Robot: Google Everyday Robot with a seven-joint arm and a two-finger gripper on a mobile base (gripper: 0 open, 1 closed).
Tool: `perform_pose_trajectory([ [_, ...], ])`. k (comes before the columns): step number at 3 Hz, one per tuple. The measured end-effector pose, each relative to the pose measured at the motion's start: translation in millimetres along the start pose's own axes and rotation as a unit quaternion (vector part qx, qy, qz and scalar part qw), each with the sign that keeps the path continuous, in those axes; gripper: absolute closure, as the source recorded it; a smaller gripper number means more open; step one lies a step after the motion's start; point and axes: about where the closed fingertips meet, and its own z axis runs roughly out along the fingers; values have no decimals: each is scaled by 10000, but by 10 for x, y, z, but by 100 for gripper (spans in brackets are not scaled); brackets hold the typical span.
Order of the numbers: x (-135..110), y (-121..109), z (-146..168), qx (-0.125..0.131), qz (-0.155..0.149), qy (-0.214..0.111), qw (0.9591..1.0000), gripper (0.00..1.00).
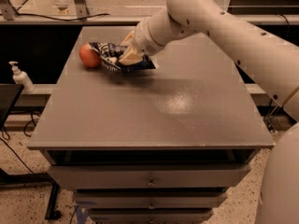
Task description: Move blue chip bag near apple
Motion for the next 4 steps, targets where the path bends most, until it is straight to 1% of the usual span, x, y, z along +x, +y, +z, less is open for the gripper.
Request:
perform_pose_trajectory([
  [1,83,106,17,-40,84,86,9999,100],
  [2,150,149,-1,-25,121,143,9998,83],
  [4,233,124,-43,51,74,186,9998,36],
])
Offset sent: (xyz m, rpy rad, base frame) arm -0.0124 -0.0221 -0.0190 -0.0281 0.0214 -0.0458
